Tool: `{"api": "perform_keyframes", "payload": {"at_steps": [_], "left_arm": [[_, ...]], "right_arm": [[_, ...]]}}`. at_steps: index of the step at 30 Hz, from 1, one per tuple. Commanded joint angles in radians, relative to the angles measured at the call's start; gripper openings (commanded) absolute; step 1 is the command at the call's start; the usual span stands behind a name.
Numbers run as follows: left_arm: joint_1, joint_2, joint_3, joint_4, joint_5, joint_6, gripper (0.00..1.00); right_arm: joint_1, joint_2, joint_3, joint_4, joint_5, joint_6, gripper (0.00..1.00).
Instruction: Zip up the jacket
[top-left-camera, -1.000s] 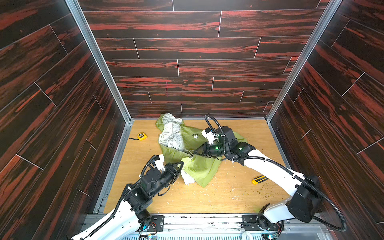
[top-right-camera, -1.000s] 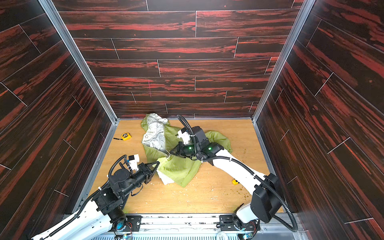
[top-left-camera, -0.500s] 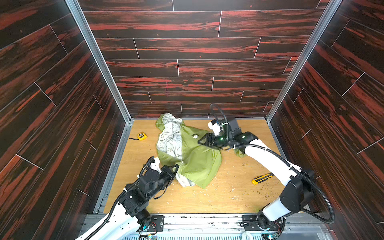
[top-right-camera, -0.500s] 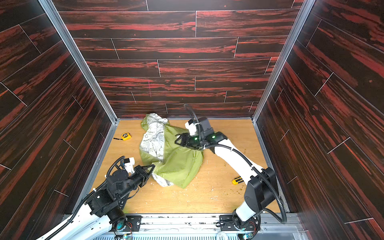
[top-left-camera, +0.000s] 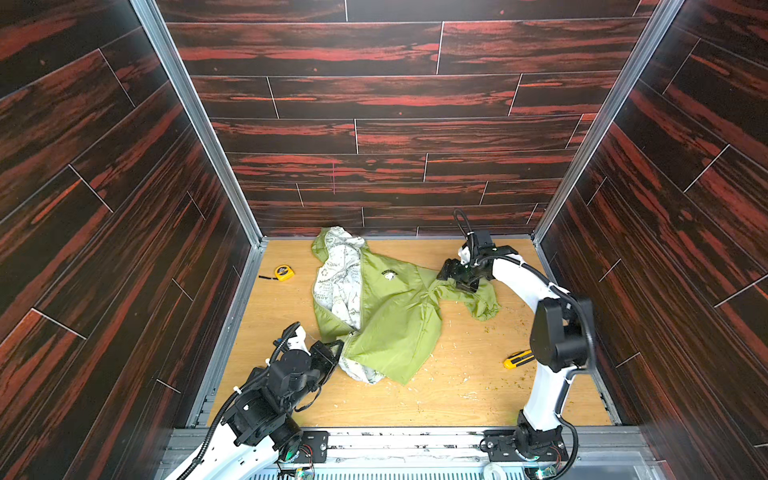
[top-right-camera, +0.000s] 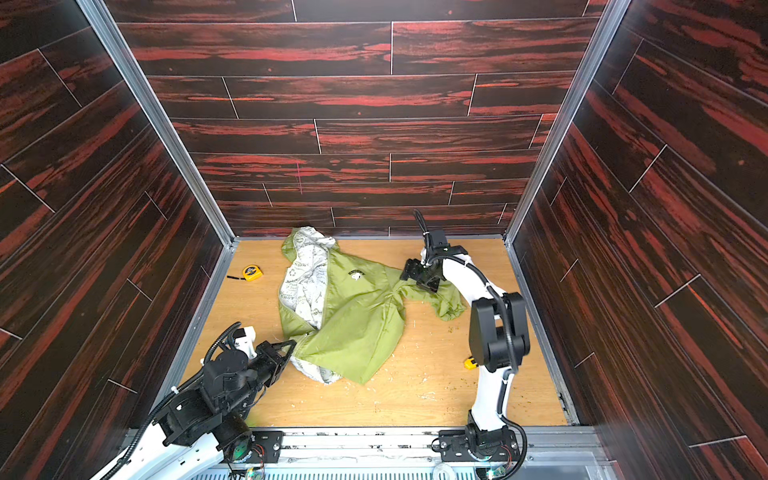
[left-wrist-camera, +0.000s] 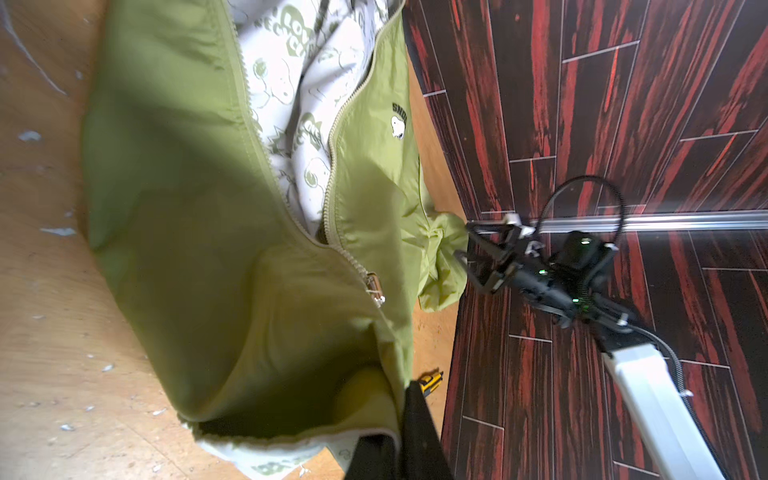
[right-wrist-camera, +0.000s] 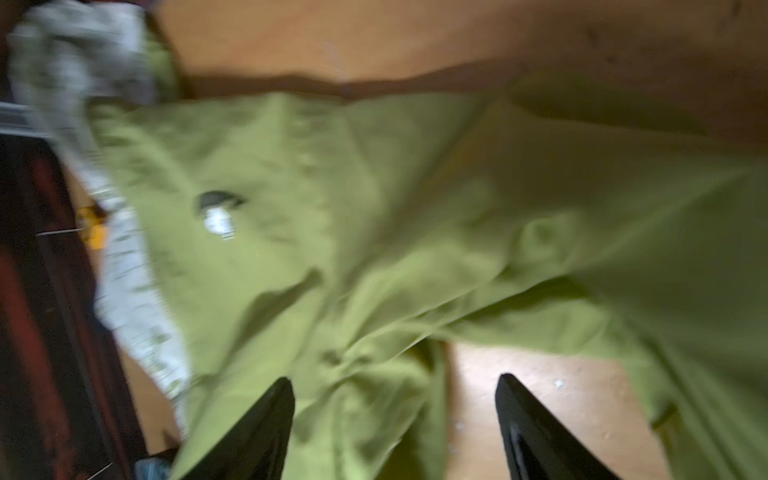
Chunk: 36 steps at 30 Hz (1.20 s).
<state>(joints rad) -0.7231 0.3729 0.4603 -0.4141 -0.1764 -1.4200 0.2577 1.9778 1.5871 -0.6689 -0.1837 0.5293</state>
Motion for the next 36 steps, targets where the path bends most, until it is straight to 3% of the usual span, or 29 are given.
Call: {"api": "perform_keyframes", "payload": {"at_steps": [1,7,15,19,24,30,36], "left_arm": [[0.005,-0.028,0.035,-0.058,-0.088,0.022,0.0],[0.005,-0.031,0.076,-0.084,-0.179,0.052,0.0],[0.011,0.057,0.131,-0.098,-0.26,0.102,0.0],[0.022,0.09,0.147,-0.132,-0.285,0.101,0.0],[0.035,0.122,0.134,-0.128,-0.251,0.093,0.0],[0.037,0.201,0.144,-0.09,-0.177,0.102,0.0],[0.037,0.235,0.134,-0.048,-0.122,0.093,0.0]], "right_arm": [[0.009,0.084,0.011,-0.025,-0.013,-0.041,0.79],[0.039,0.159,-0.021,0.061,-0.181,0.014,0.74],[0.202,0.158,0.012,0.125,-0.328,0.069,0.7],[0.199,0.05,0.035,0.095,-0.254,0.038,0.75],[0.194,0.031,0.221,-0.041,-0.101,-0.122,0.84],[0.189,0.187,0.47,-0.135,0.003,-0.191,0.84],[0.189,0.538,0.972,-0.309,0.054,-0.171,0.84]]}}
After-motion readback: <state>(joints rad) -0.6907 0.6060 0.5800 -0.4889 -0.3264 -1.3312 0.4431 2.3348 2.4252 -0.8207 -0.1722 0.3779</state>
